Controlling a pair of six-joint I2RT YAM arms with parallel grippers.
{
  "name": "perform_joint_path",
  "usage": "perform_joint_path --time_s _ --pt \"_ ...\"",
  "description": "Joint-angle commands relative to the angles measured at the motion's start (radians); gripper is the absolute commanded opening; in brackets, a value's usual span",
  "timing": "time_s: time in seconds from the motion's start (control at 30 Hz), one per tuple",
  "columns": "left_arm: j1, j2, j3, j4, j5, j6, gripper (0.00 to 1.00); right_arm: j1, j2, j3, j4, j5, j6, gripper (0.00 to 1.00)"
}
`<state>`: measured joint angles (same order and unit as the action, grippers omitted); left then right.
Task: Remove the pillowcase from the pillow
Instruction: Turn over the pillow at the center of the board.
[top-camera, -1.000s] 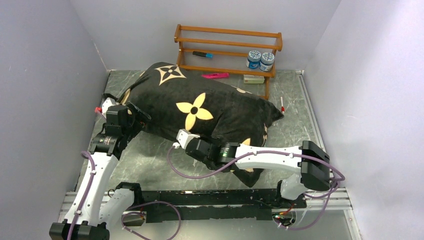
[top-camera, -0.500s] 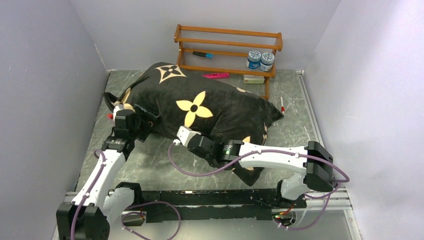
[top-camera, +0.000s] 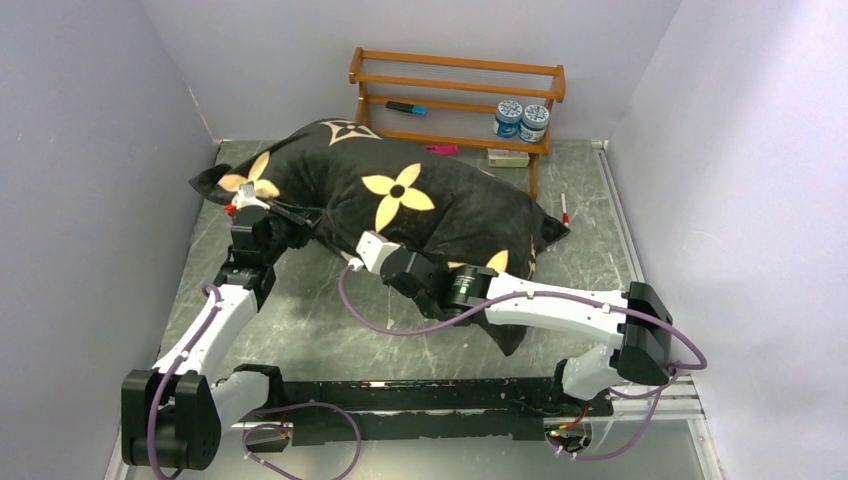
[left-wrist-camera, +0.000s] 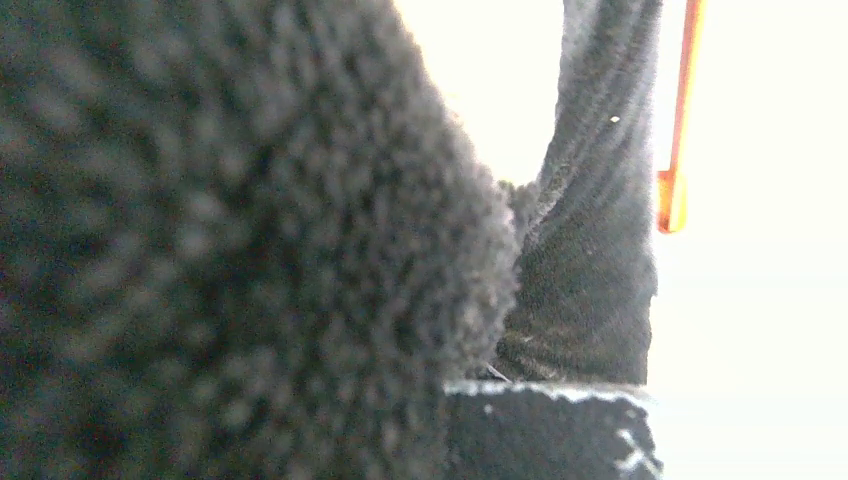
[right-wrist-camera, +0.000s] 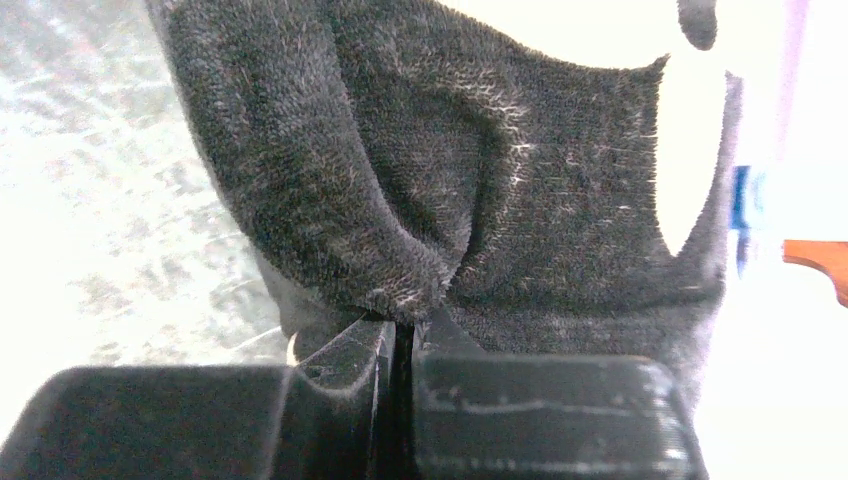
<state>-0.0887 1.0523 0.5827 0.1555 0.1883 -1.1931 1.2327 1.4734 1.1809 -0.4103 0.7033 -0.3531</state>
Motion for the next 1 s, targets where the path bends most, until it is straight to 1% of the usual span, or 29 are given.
perform_joint_path --time_s 0.0,0.03,0.13,0.27,0.37,0.47,0.57,0.7,0.87,0.93,0.97 --pt "-0.016 -0.017 0.144 0.13 0.056 0.027 0.05 -0.024 -0.074 0.139 0.155 0.074 -0.118 0.0" --pt "-0.016 -0.022 0.169 0.12 0.051 0.038 0.05 -0.028 -0.077 0.171 0.152 0.082 -0.135 0.0" --pt "-0.016 -0.039 0.28 0.014 0.02 0.1 0.05 -0.033 -0.1 0.24 0.154 0.108 -0.209 0.0" --pt "-0.016 -0.063 0.46 -0.183 -0.049 0.231 0.05 -0.033 -0.118 0.35 0.121 0.12 -0.264 0.0" --pt "-0.017 -0.092 0.555 -0.297 -0.11 0.319 0.05 -0.033 -0.129 0.428 0.066 0.106 -0.271 0.0" --pt "-0.021 -0.126 0.615 -0.4 -0.168 0.38 0.05 -0.033 -0.139 0.507 -0.025 0.044 -0.241 0.0" --pt "-0.037 -0.169 0.667 -0.503 -0.212 0.43 0.05 -0.035 -0.153 0.569 -0.146 -0.097 -0.185 0.0" --pt "-0.066 -0.226 0.745 -0.635 -0.308 0.5 0.05 -0.034 -0.168 0.632 -0.285 -0.35 -0.086 0.0" --pt "-0.081 -0.301 0.786 -0.737 -0.411 0.523 0.05 -0.034 -0.15 0.671 -0.392 -0.624 0.041 0.0" --pt "-0.085 -0.316 0.779 -0.747 -0.432 0.53 0.05 -0.034 -0.144 0.664 -0.397 -0.692 0.077 0.0" --pt "-0.087 -0.317 0.767 -0.746 -0.438 0.534 0.05 -0.034 -0.148 0.647 -0.384 -0.697 0.09 0.0"
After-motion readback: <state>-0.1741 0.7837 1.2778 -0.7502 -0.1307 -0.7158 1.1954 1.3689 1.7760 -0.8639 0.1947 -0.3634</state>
